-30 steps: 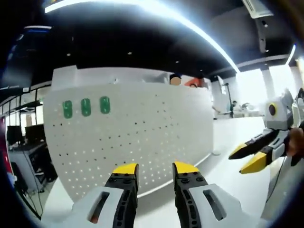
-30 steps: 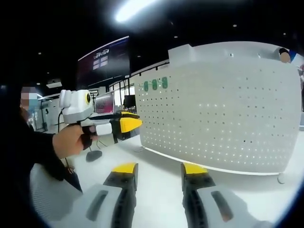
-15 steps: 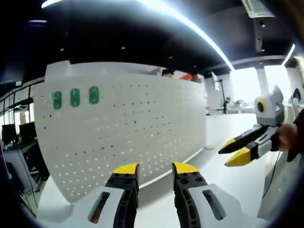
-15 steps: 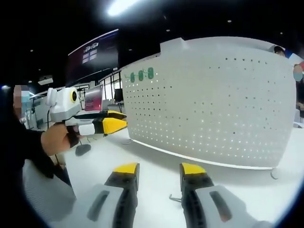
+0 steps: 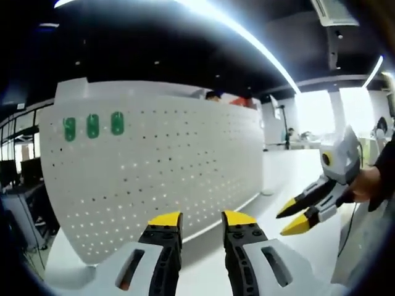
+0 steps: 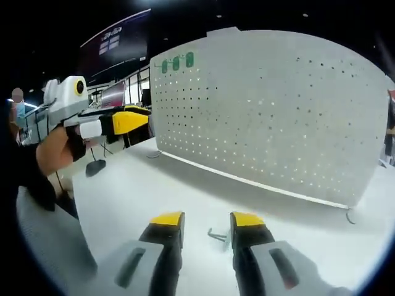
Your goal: Insert the hook assembly into the mounting plate slot until the hook locks in place.
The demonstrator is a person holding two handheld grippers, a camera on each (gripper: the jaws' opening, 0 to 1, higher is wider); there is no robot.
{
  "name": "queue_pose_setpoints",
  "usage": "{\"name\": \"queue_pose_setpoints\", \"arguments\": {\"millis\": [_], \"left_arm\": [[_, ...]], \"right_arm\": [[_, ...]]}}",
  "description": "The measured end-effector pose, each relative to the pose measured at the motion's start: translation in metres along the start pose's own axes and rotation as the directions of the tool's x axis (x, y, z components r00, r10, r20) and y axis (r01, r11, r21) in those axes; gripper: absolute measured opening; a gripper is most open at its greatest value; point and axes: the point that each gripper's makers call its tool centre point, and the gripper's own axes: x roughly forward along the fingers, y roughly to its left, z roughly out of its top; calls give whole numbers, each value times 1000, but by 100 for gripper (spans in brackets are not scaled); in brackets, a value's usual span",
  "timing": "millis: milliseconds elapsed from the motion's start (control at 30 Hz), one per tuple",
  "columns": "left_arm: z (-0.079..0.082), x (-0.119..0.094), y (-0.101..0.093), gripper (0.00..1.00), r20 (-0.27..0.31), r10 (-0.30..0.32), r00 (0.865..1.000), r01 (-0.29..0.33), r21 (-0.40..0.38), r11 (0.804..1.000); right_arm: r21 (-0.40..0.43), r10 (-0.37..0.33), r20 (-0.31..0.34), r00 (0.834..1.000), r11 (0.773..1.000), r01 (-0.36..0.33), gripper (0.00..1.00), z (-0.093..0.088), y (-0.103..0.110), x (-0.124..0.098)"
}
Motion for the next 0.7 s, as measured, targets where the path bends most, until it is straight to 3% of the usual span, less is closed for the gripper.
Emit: {"name": "queue_pose_setpoints", "arguments": {"millis": [700], "left_arm": [[-2,3,-8,21,3,-51,999,51,-22,998]], "right_arm": [[-58,-58,-190,980,997,48,17,-49,-19,31]]}}
